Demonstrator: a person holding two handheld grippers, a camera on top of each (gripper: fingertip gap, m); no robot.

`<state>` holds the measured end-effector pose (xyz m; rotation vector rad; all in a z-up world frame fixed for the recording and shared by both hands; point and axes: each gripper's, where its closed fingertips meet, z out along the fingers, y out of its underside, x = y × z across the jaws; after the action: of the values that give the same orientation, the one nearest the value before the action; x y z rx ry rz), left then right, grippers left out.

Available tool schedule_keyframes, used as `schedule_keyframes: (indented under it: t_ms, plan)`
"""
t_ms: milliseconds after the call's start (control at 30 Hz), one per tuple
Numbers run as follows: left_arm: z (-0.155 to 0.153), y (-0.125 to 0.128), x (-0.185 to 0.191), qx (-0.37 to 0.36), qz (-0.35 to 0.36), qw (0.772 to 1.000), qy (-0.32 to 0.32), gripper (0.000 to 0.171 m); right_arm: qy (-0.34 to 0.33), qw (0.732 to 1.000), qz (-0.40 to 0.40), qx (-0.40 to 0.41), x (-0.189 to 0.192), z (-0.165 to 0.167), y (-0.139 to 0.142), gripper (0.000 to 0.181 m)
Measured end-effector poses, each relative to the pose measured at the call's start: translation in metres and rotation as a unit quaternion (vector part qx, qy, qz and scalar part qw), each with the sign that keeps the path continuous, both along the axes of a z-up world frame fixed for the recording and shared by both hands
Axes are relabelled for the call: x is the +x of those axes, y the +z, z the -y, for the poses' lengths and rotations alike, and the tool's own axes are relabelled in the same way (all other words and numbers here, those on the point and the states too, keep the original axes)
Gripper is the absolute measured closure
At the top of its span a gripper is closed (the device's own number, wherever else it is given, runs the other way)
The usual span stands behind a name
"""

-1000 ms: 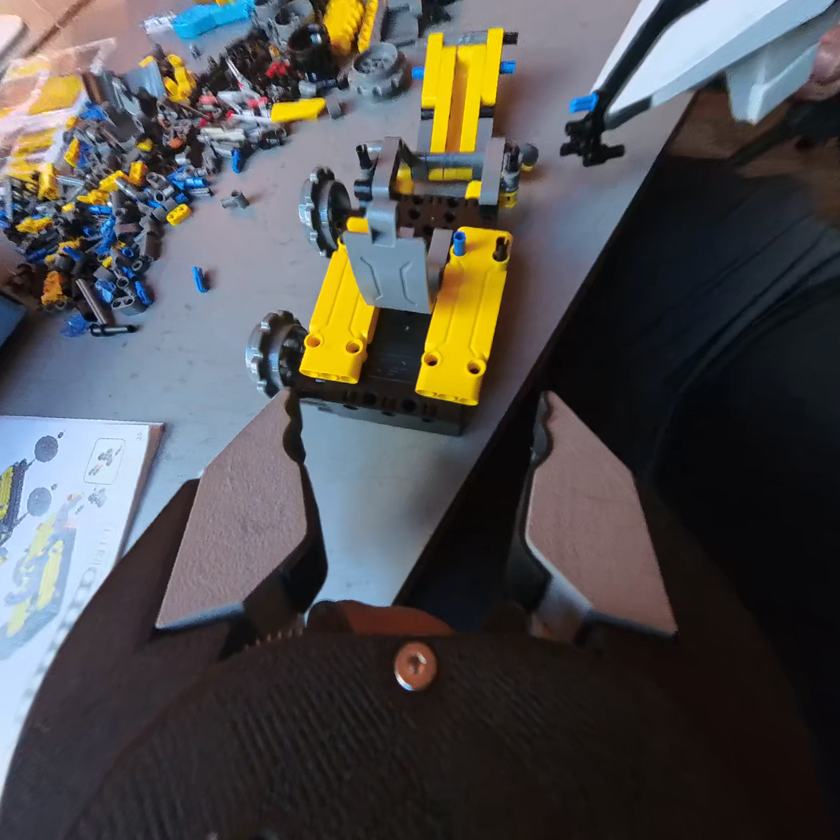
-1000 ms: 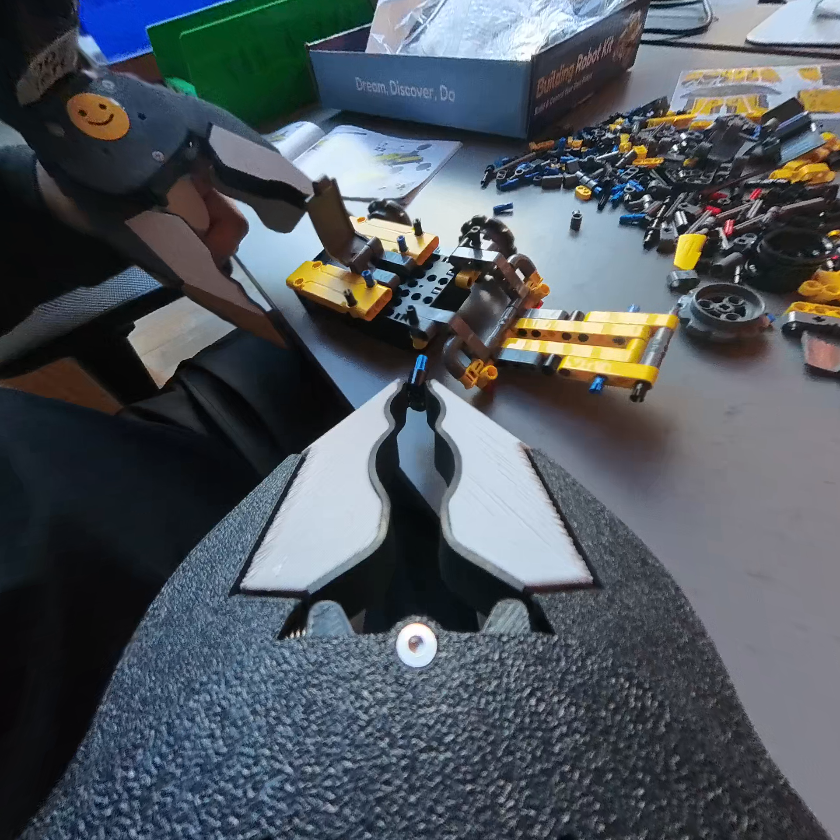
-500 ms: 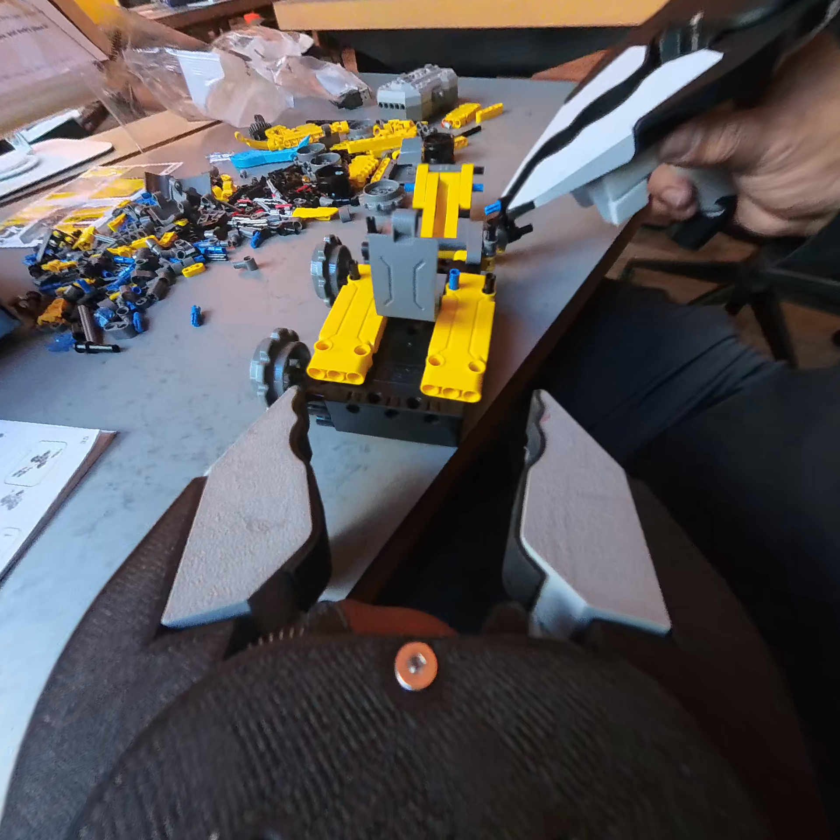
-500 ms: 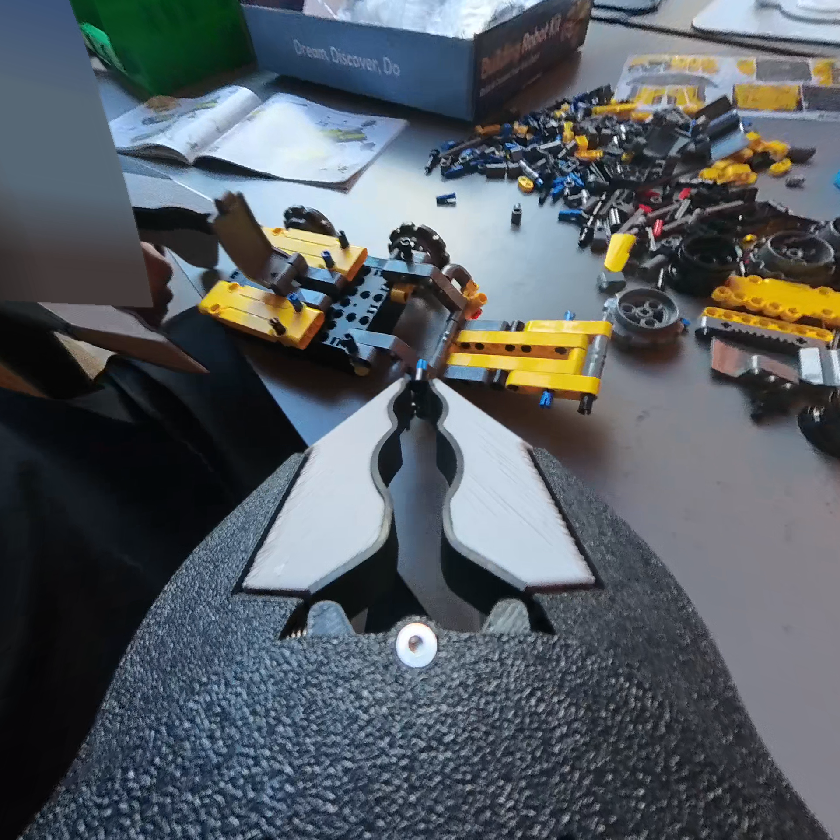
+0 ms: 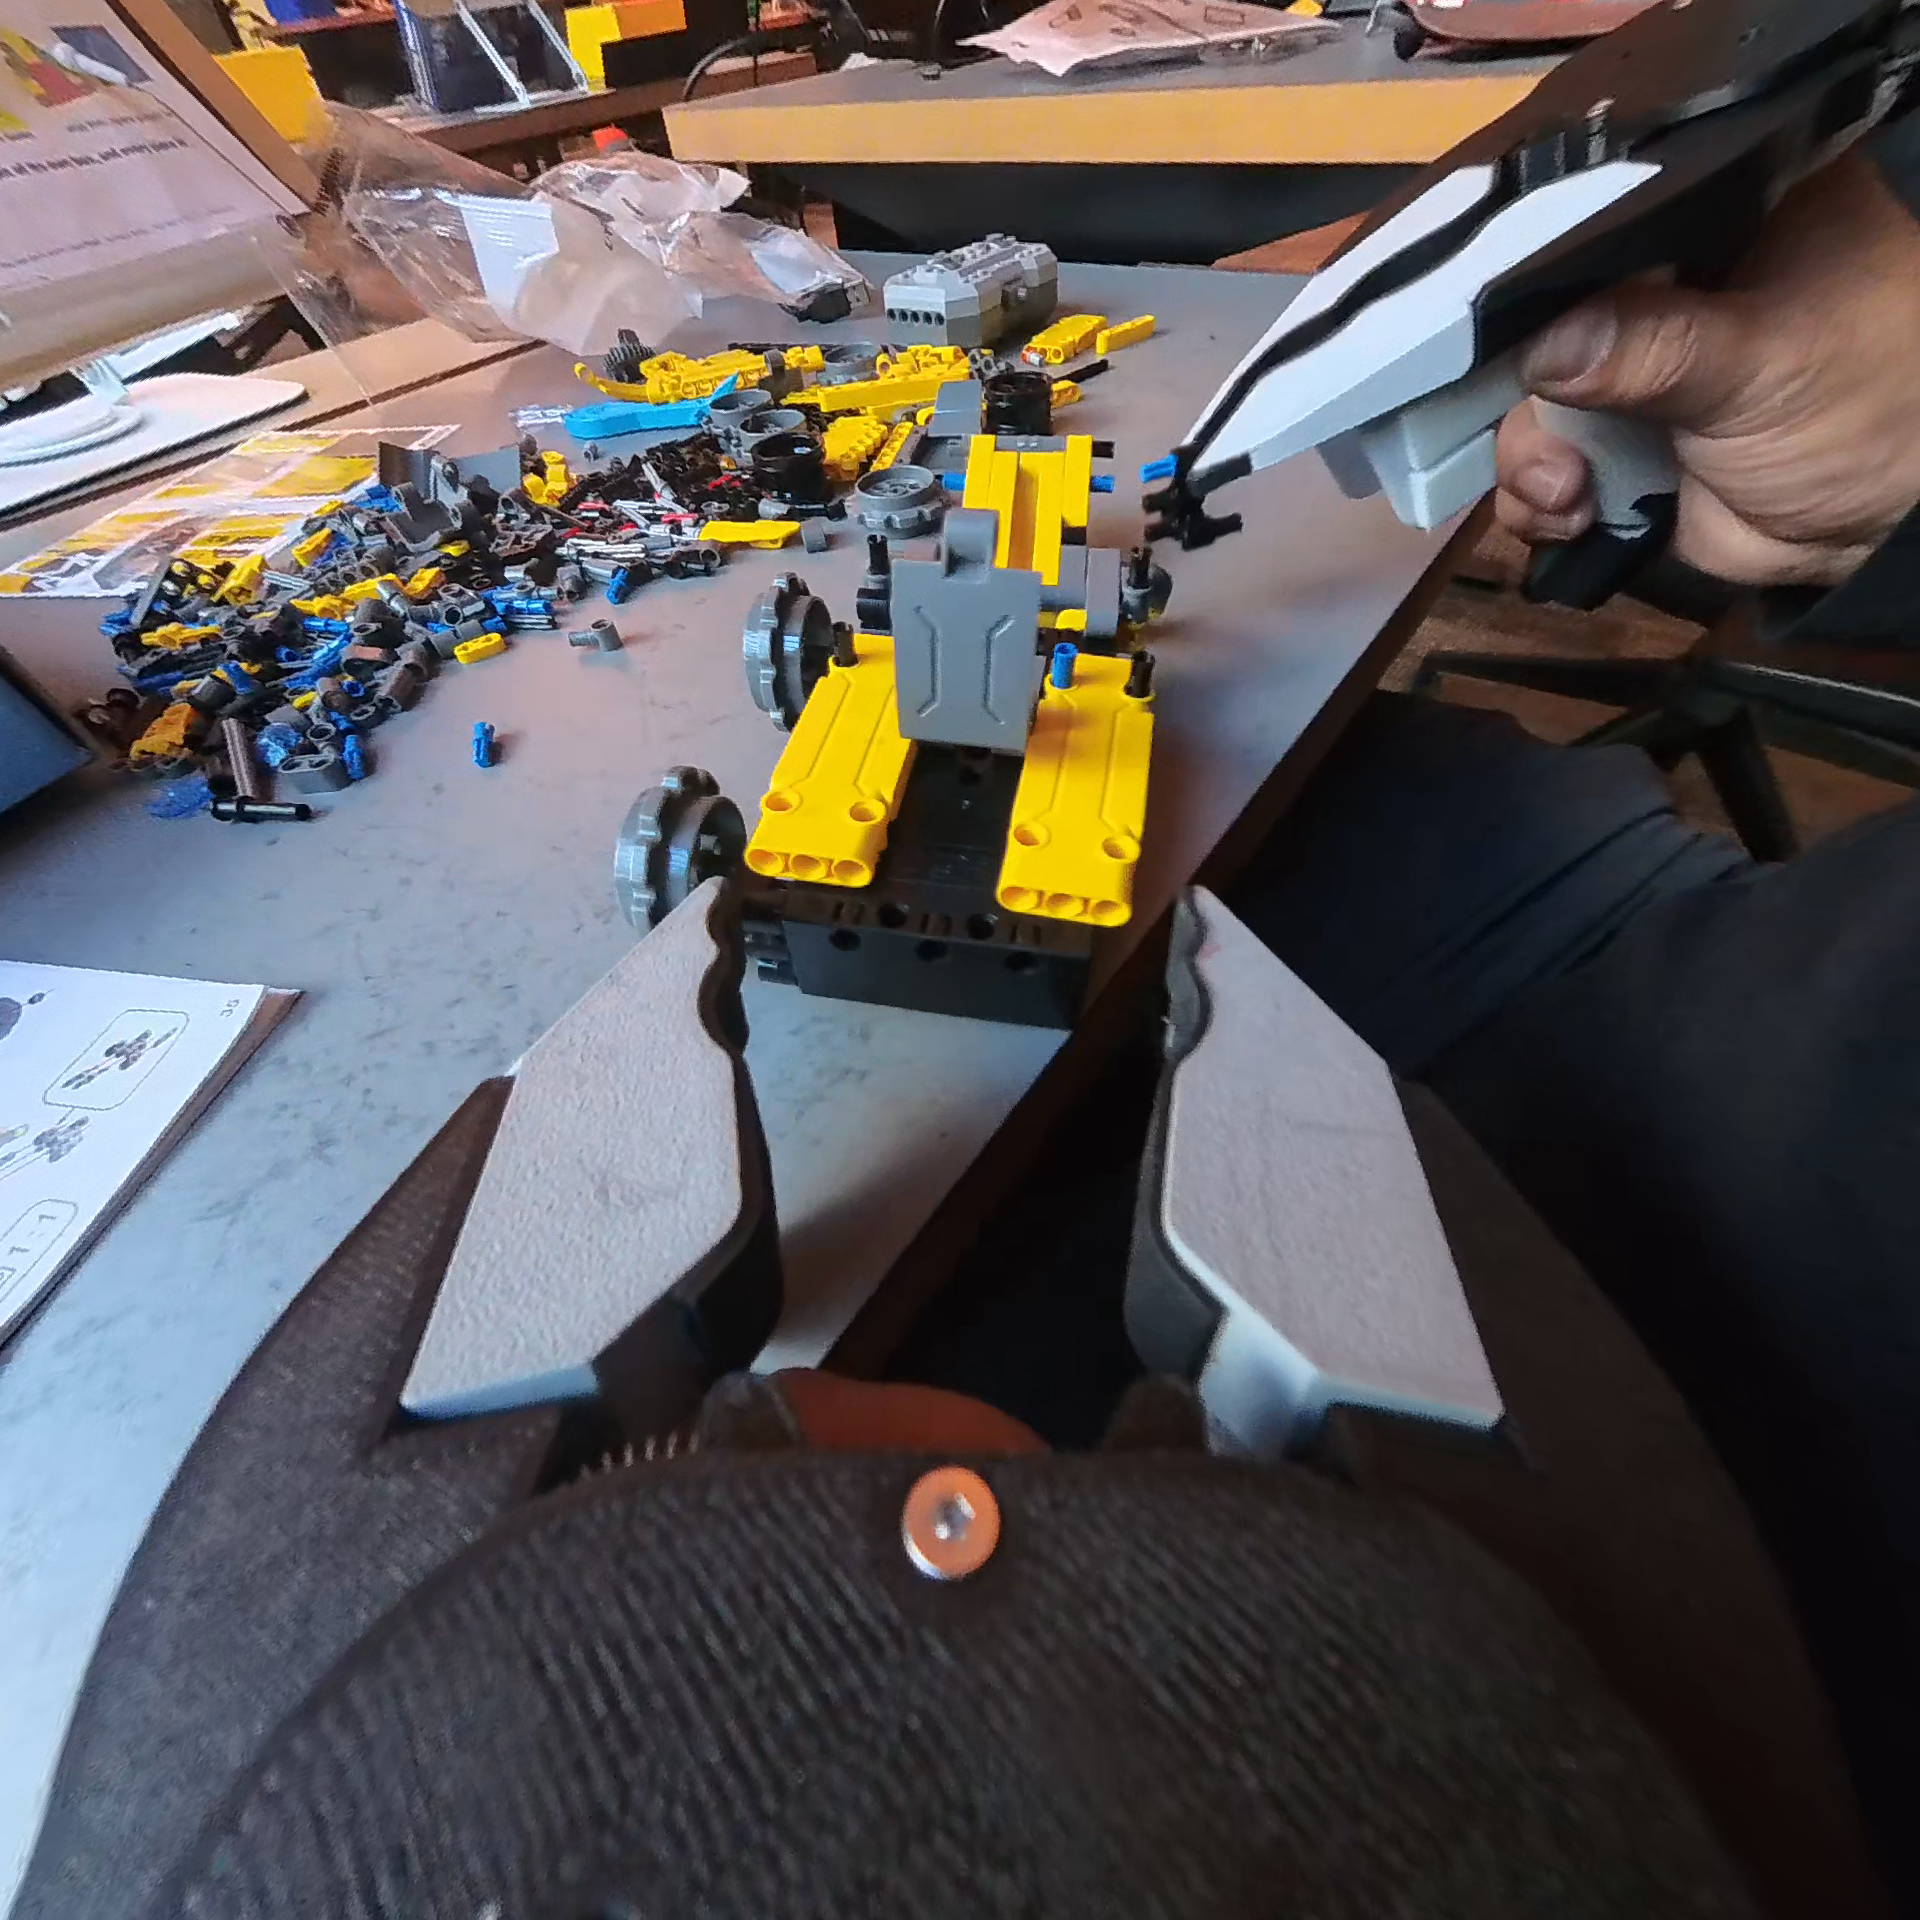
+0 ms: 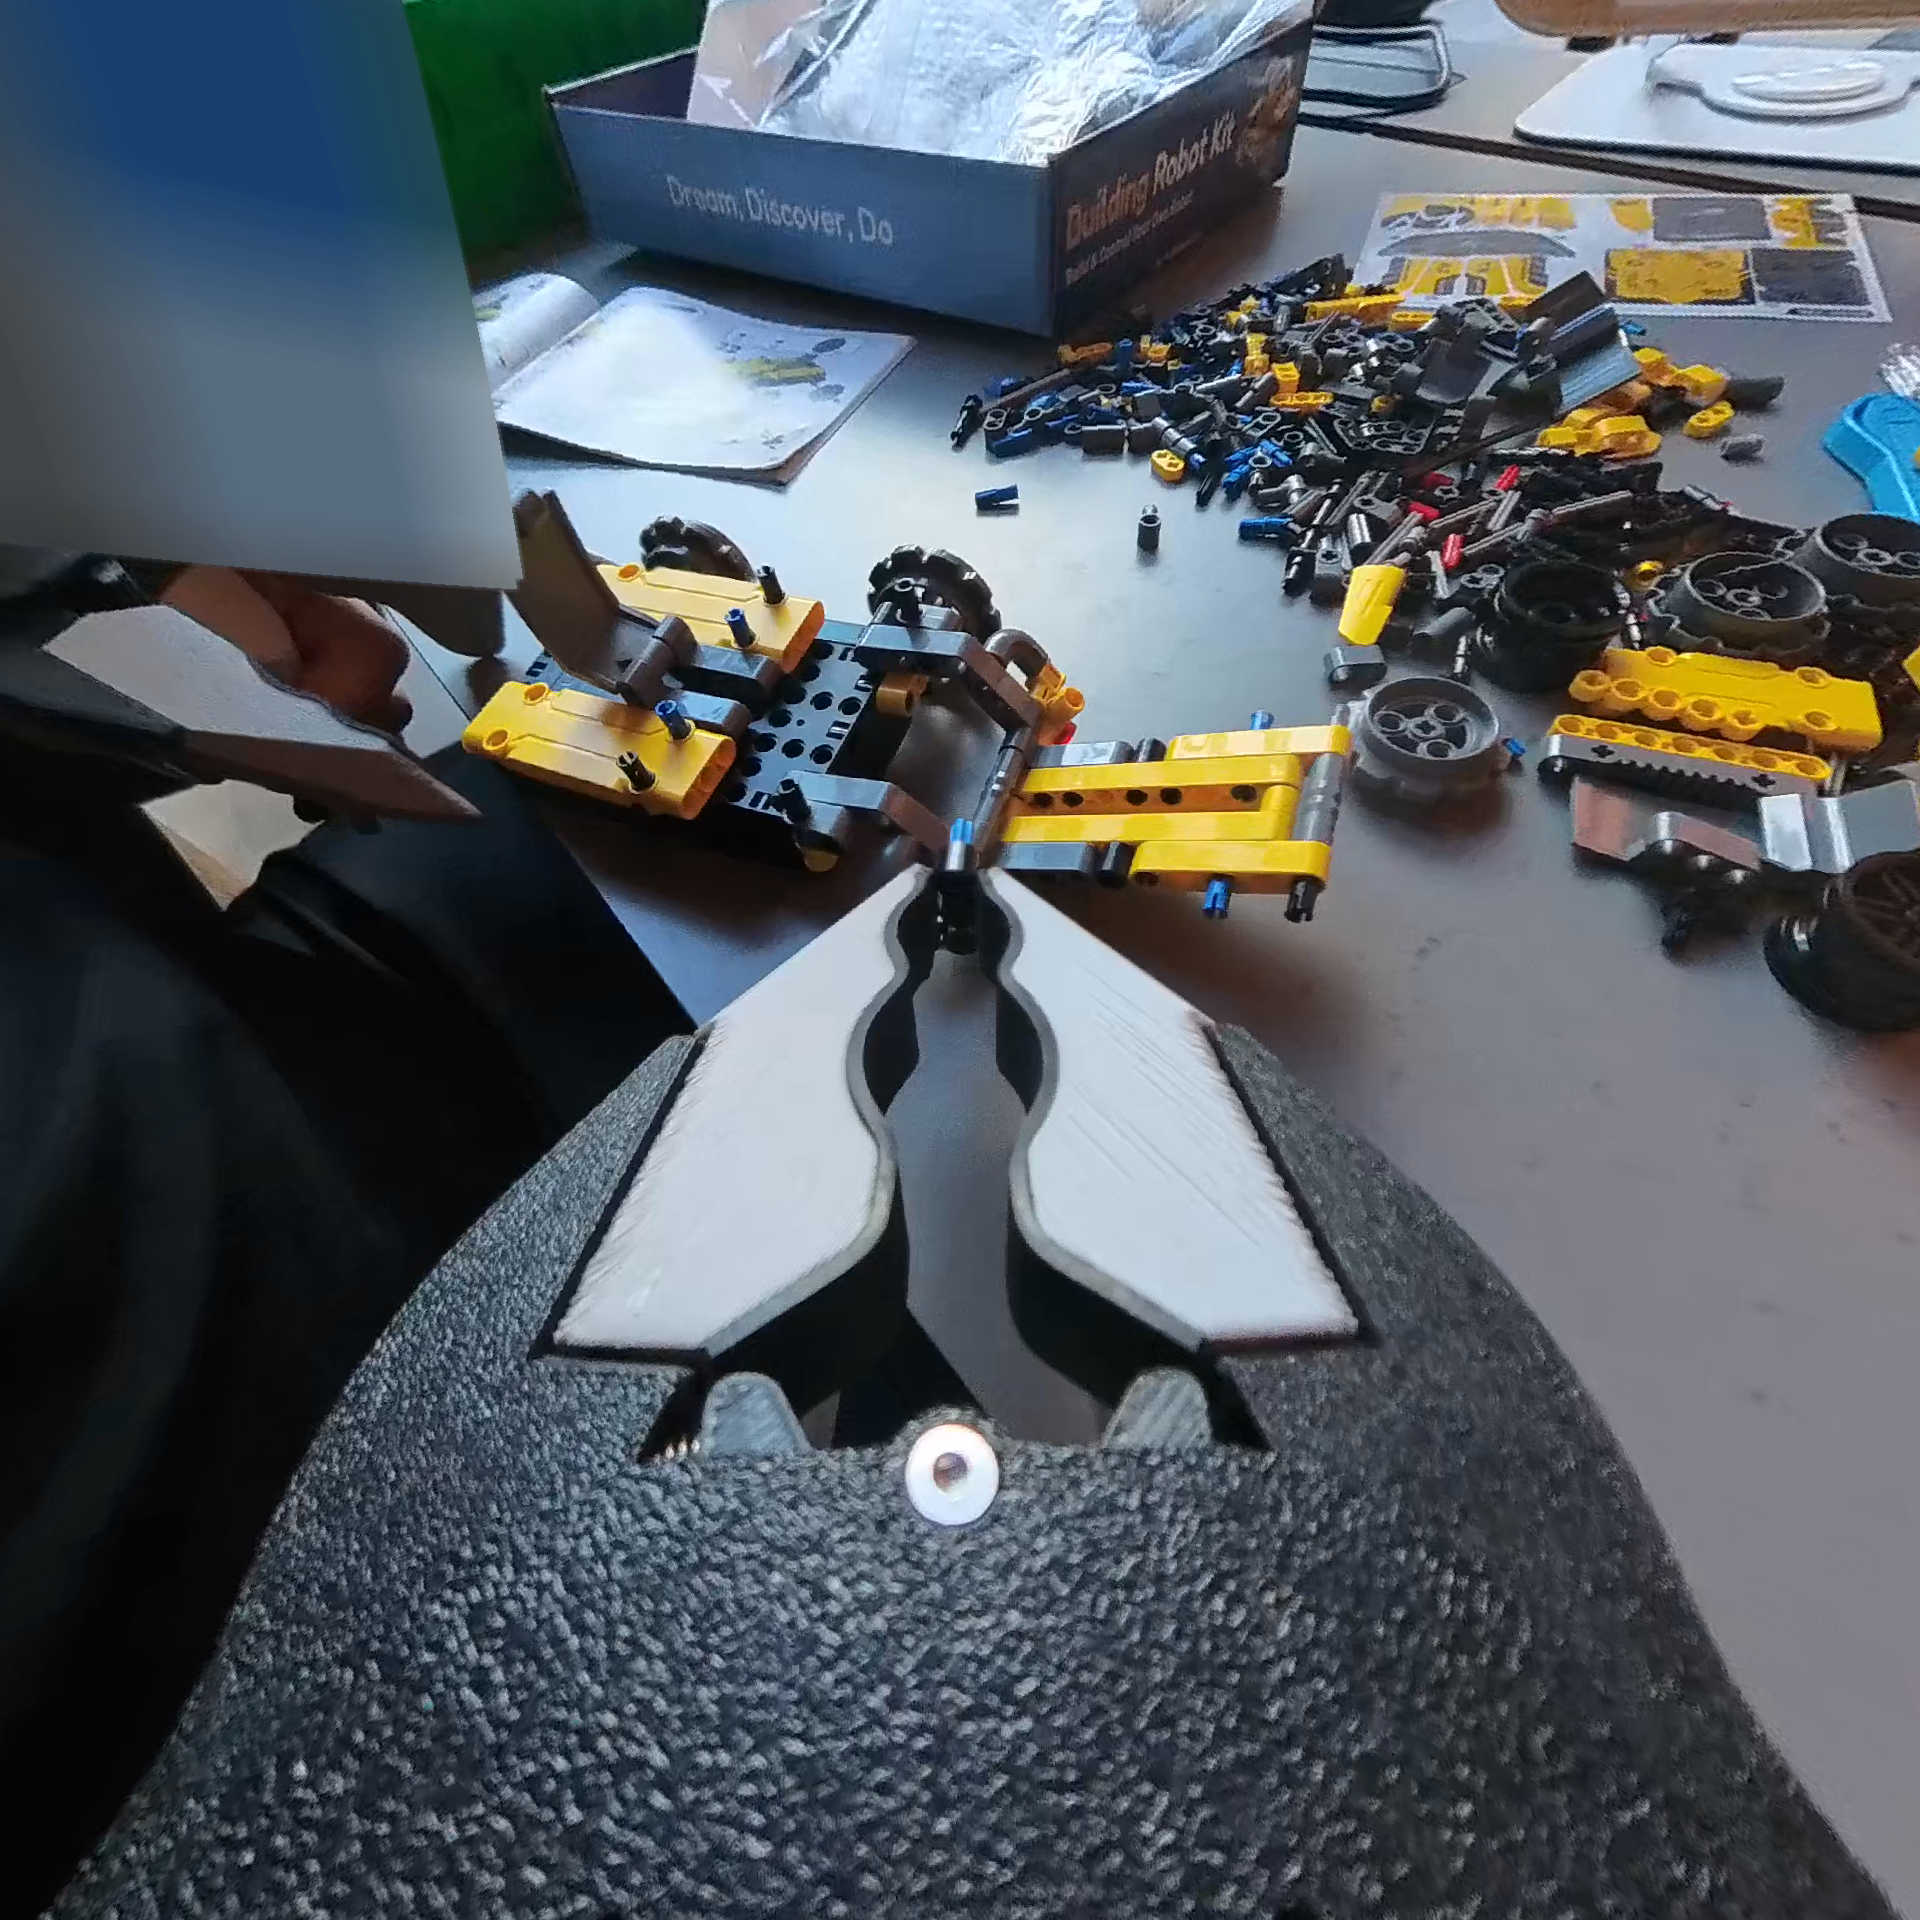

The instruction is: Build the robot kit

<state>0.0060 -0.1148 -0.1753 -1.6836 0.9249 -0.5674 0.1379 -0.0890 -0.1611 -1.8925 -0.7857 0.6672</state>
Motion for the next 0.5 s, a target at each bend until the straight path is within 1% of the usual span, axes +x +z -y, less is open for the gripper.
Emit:
schedule_keyframes:
  t_ms: [233,500]
  plan:
    - [-0.0008,0.0001,0.0004,0.006,0.000,1.000,0.002,0.094,0.003,1.000,-0.015,0.002,0.0021,-0.0003,0.0058,0.174]
    - [-0.0013,-0.0007,-0.0001,0.021,-0.009,1.000,0.001,0.095,0.006,1.000,-0.030,0.001,0.0011,0.0034,0.0021,0.174]
